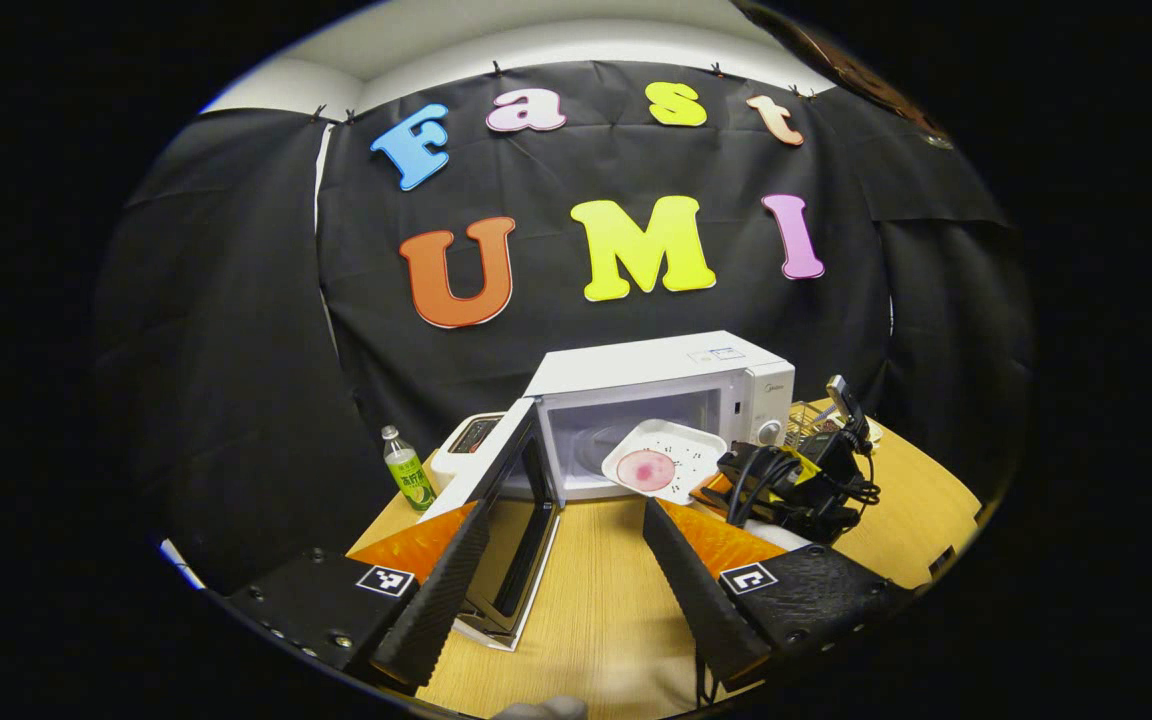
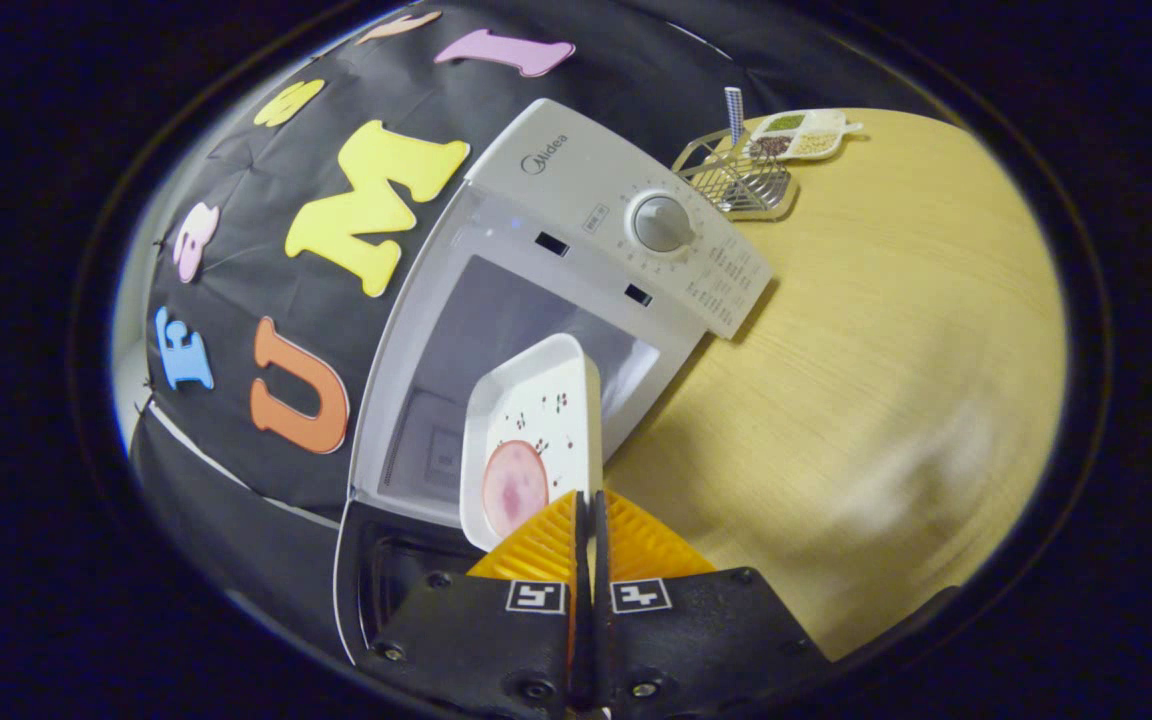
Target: Open the microwave oven with the left hand, put the food in, and close the microwave oven.
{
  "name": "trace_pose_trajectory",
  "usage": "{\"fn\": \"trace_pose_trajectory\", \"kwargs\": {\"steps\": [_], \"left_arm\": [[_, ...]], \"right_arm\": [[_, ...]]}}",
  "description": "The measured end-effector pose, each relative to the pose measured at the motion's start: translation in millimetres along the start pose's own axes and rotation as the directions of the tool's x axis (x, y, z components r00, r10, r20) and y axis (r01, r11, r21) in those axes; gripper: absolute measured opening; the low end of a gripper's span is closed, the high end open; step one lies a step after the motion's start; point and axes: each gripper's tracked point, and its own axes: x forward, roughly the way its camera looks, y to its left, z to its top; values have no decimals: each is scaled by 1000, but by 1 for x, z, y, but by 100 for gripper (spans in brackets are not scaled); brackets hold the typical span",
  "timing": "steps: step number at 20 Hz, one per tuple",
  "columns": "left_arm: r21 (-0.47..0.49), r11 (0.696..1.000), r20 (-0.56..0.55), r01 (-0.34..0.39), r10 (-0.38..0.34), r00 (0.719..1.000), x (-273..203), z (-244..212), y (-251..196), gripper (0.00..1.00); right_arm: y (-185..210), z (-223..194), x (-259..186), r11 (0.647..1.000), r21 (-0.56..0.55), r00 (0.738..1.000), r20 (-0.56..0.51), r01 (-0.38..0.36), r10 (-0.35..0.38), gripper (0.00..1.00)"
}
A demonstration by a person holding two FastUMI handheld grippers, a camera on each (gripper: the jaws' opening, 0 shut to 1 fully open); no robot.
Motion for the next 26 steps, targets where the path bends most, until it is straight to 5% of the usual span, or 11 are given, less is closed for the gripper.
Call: {"fn": "trace_pose_trajectory", "kwargs": {"steps": [9,21,26], "left_arm": [[-23,998,-20,-50,50,999,6,-11,20,95],[-43,998,-48,-54,52,997,16,-27,31,95],[-57,997,-43,-45,42,998,20,-26,26,95]], "right_arm": [[26,8,74,996,88,989,139,36,-48,4],[19,20,156,987,126,975,186,102,-124,6],[34,35,148,997,68,972,228,48,-62,17]]}}
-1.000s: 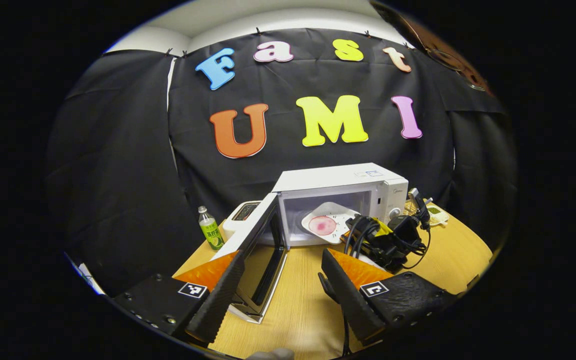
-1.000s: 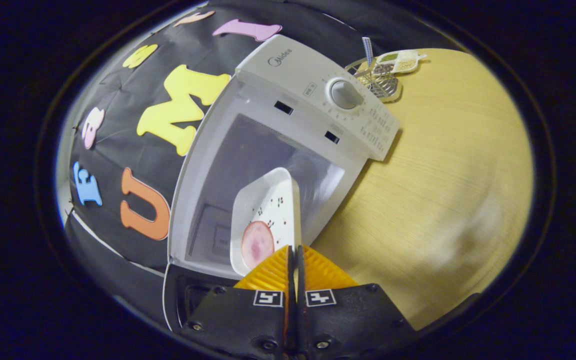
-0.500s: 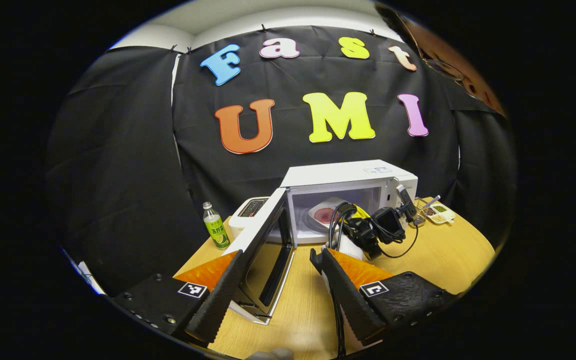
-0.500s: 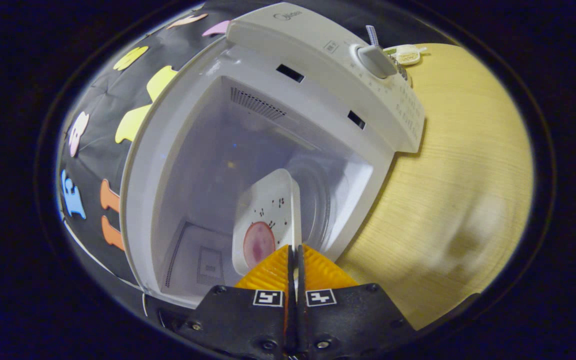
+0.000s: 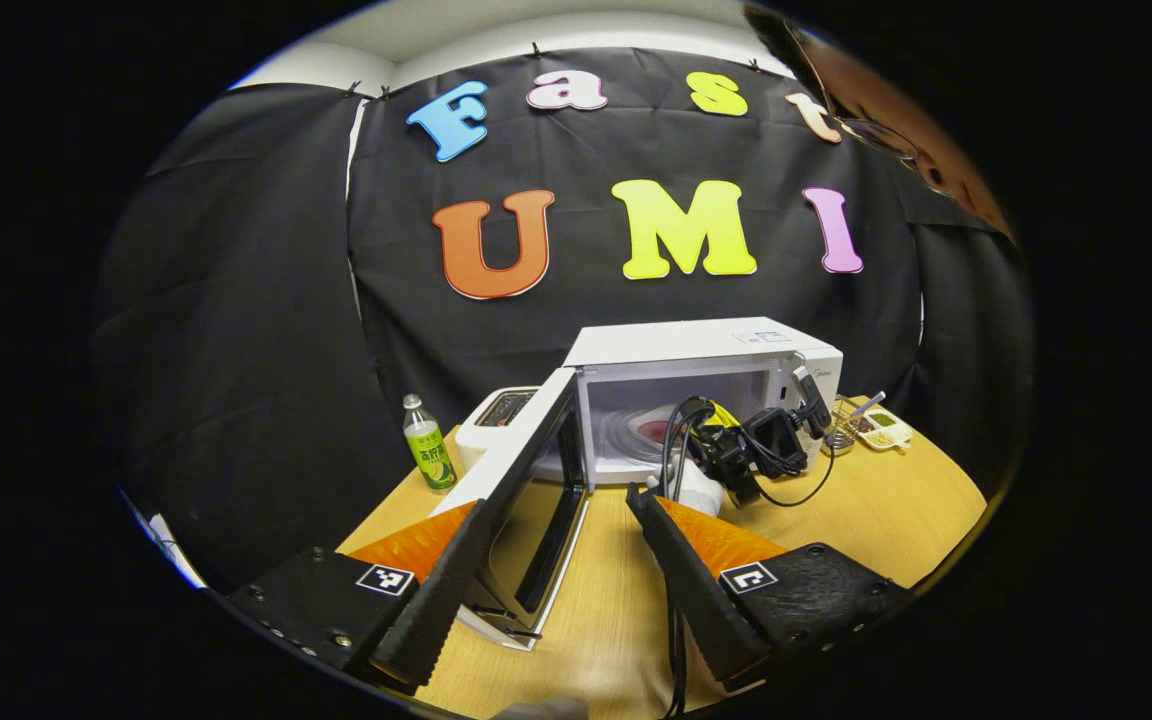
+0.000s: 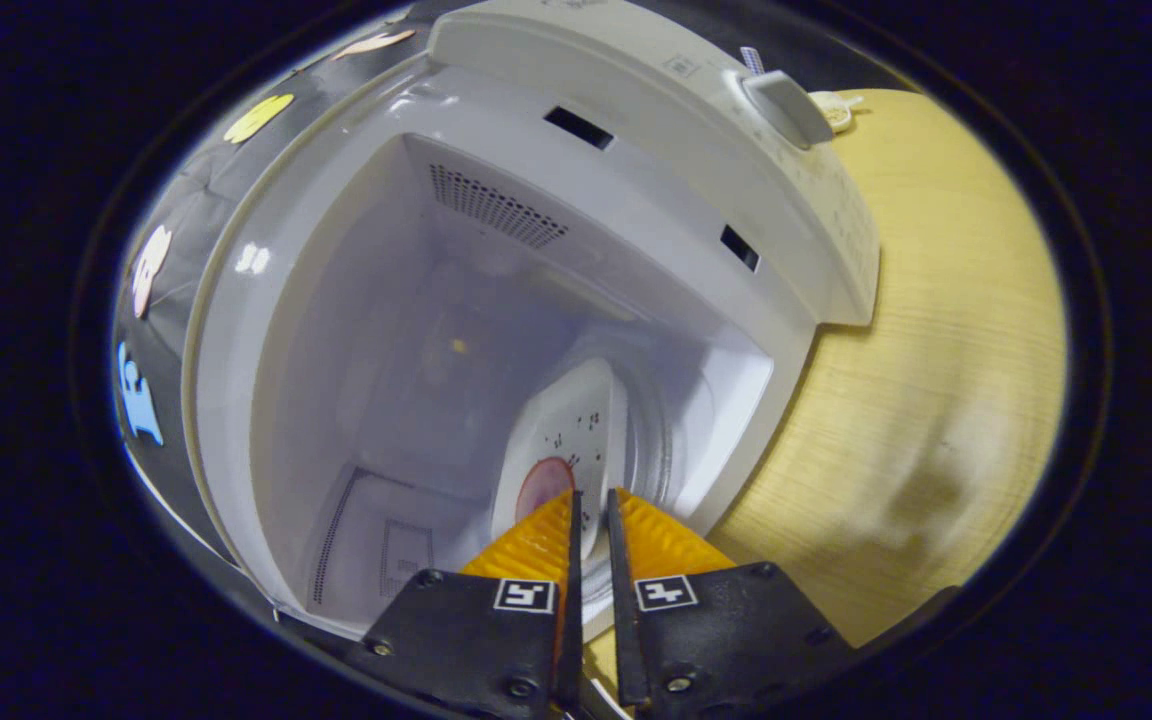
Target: Open the microwave oven with the left hand, put the food in, and close the microwave oven.
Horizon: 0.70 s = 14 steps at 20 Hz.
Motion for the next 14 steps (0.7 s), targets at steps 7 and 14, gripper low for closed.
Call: {"fn": "trace_pose_trajectory", "kwargs": {"steps": [7,14], "left_arm": [[-10,1000,23,13,-13,1000,-3,18,-9,95],[-4,1000,104,29,-29,994,-8,63,-20,95]], "right_arm": [[20,29,-58,967,-247,997,18,-65,71,90],[26,91,-138,786,-602,987,-29,-143,157,100]]}}
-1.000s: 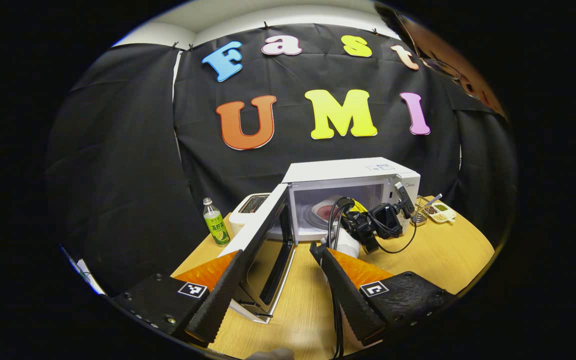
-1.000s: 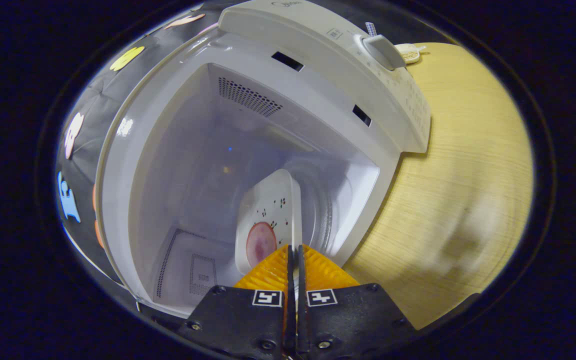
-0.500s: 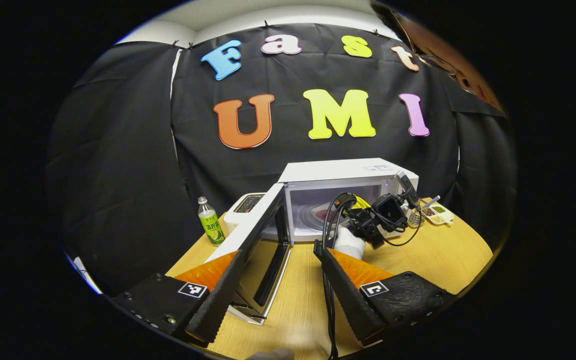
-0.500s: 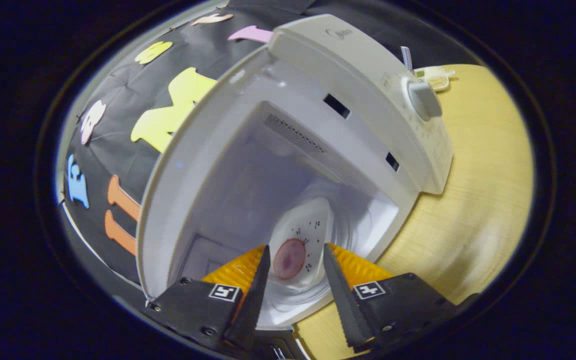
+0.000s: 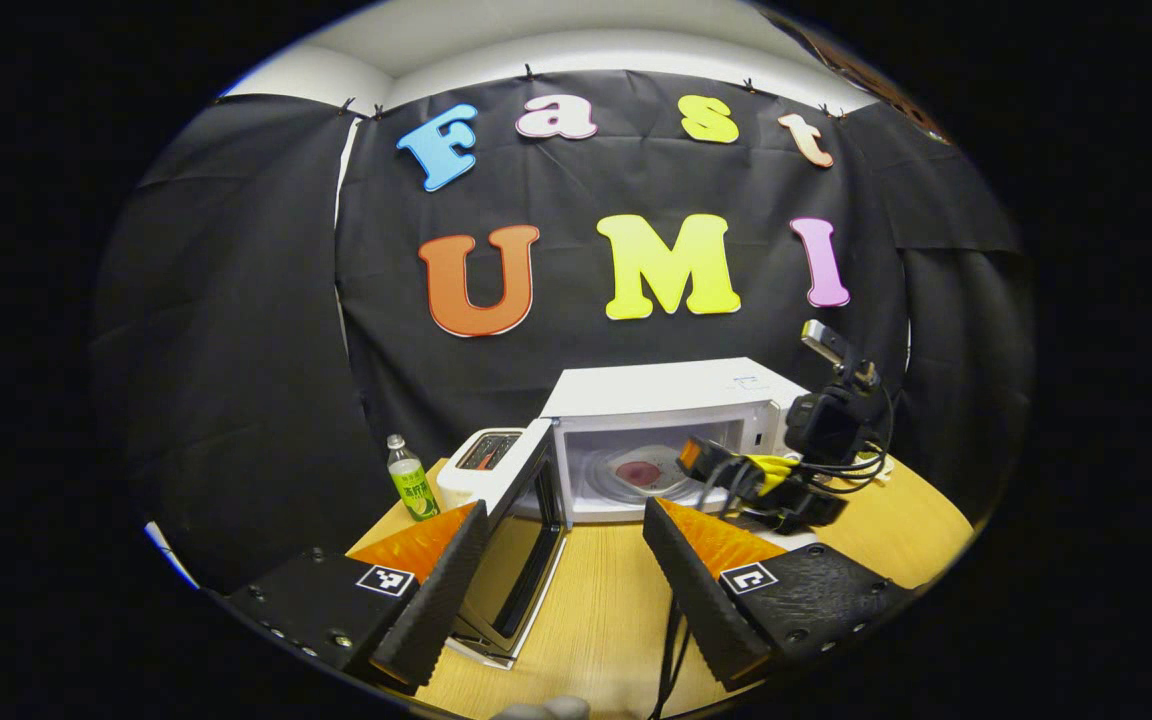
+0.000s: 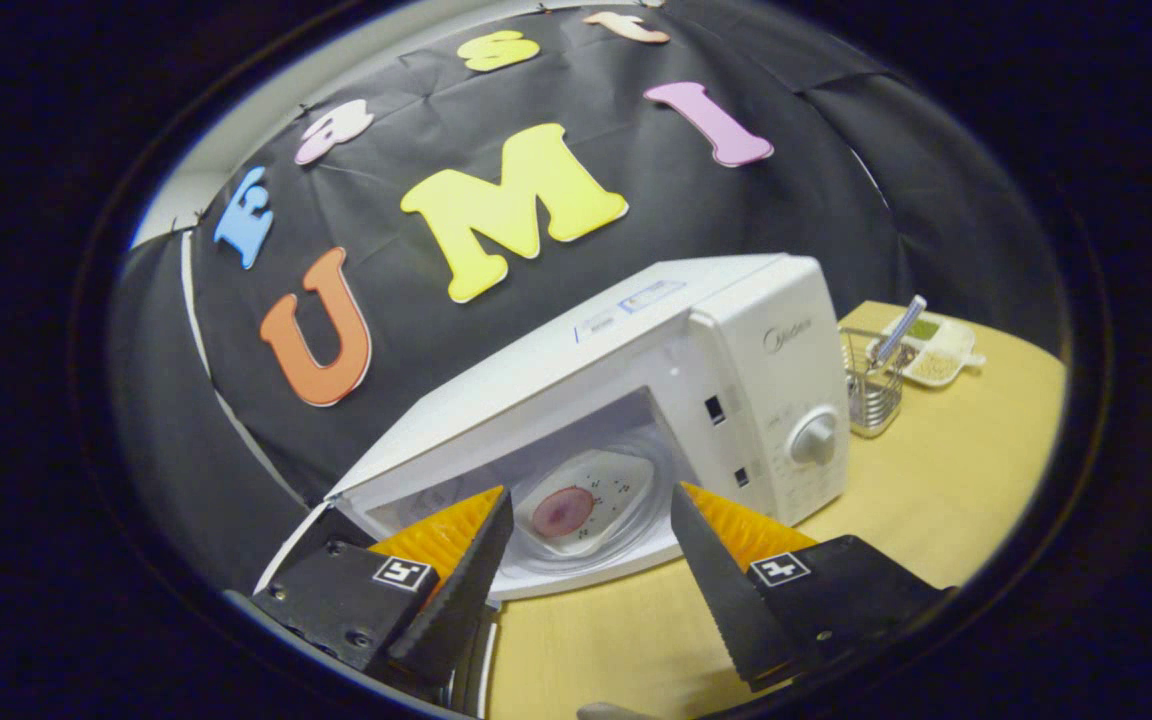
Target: Open the microwave oven with the left hand, put the food in, and close the microwave oven.
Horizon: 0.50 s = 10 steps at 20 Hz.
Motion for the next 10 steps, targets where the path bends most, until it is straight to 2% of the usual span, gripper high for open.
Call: {"fn": "trace_pose_trajectory", "kwargs": {"steps": [3,6,7,8,10], "left_arm": [[6,1000,21,4,-5,1000,0,12,-3,95],[-15,1000,33,20,-20,999,1,17,-10,95],[-24,999,37,24,-23,999,1,19,-11,95],[-31,999,42,28,-27,999,4,20,-13,95],[-37,999,52,31,-29,998,5,24,-13,95]], "right_arm": [[-35,43,-46,980,-198,1000,10,-4,6,100],[-62,82,-89,952,-305,1000,2,2,-1,100],[-72,97,-102,941,-338,1000,5,15,-14,91],[-81,110,-113,932,-362,1000,15,27,-23,100],[-98,137,-139,915,-399,998,52,56,-39,100]]}}
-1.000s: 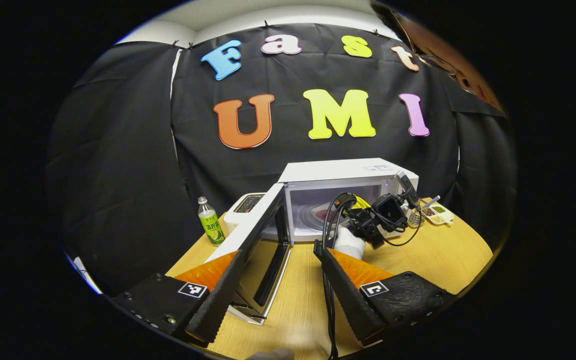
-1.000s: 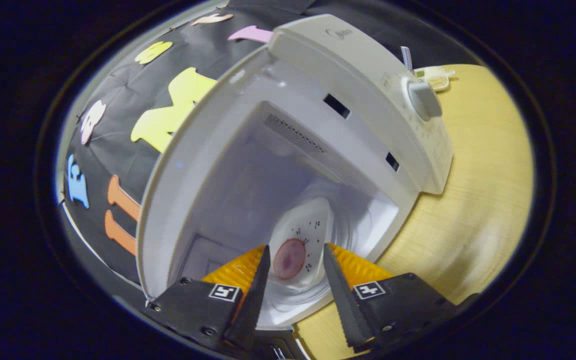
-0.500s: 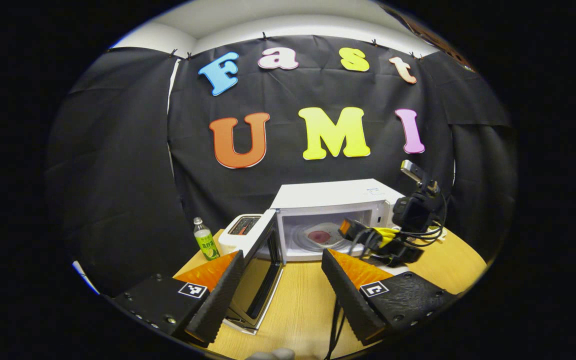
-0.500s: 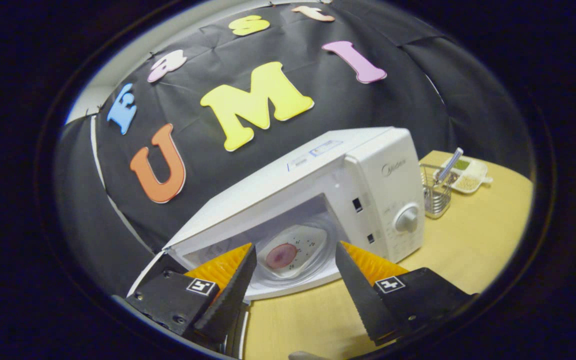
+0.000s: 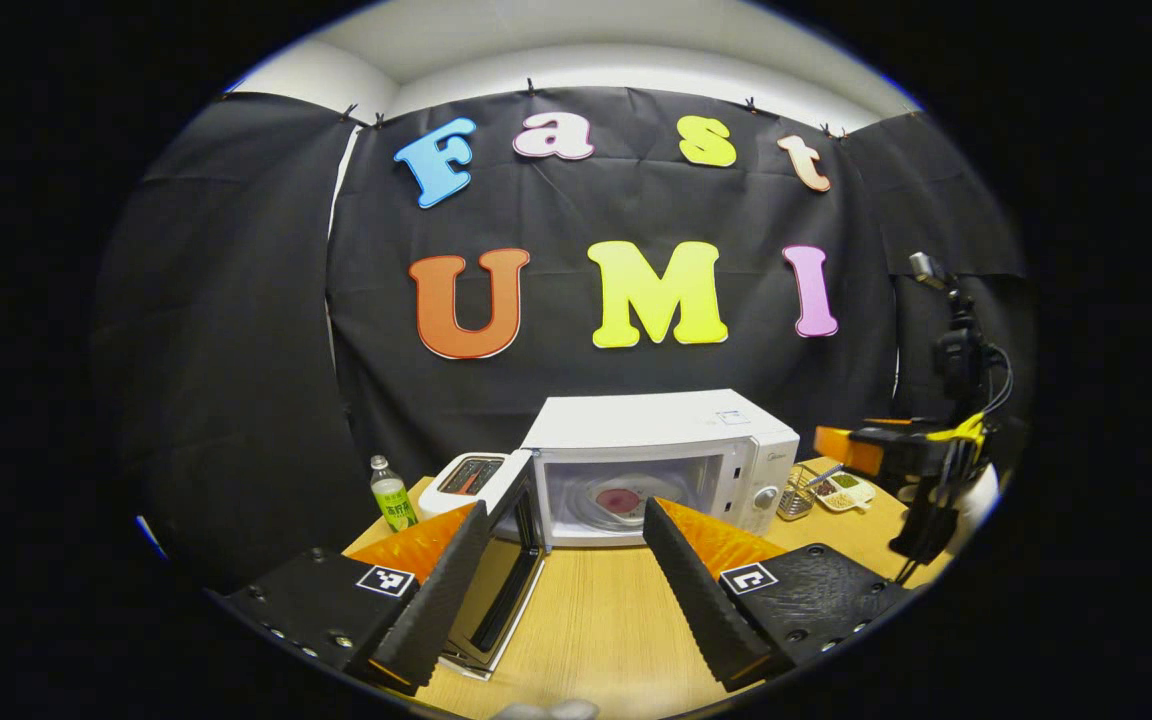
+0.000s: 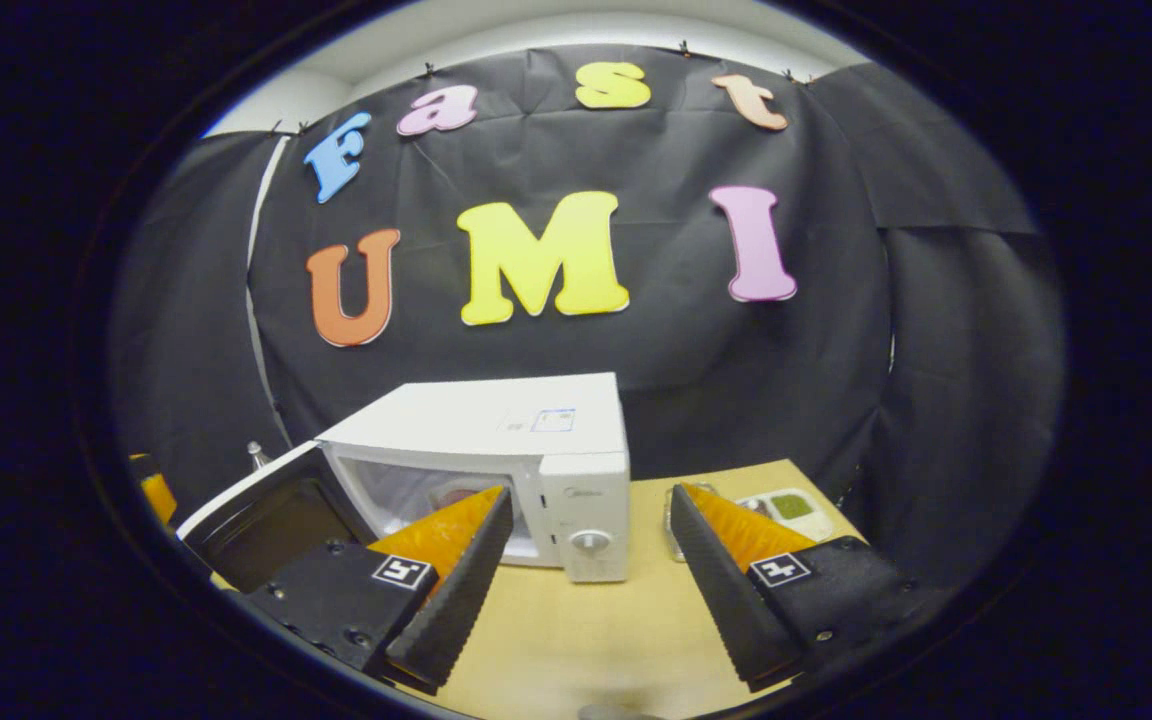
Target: Open the microwave oven with the left hand, put the food in, and close the microwave oven.
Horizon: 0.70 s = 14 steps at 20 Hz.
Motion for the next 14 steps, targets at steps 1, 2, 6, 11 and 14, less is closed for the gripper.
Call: {"fn": "trace_pose_trajectory", "kwargs": {"steps": [1,2,6,11,14], "left_arm": [[1,1000,7,0,0,1000,2,2,1,95],[1,1000,15,-2,2,1000,5,3,1,95],[-10,1000,42,-18,19,999,10,8,4,95],[-11,1000,68,-29,30,997,12,11,11,80],[-2,997,121,-71,70,990,10,19,27,22]], "right_arm": [[-12,11,-12,1000,-10,1000,12,11,-11,100],[-19,18,-22,1000,-9,1000,16,20,-20,100],[-58,39,-62,996,-23,995,47,86,-85,100],[-80,49,-92,988,-29,987,60,149,-147,92],[-81,47,-99,986,-33,985,57,165,-163,100]]}}
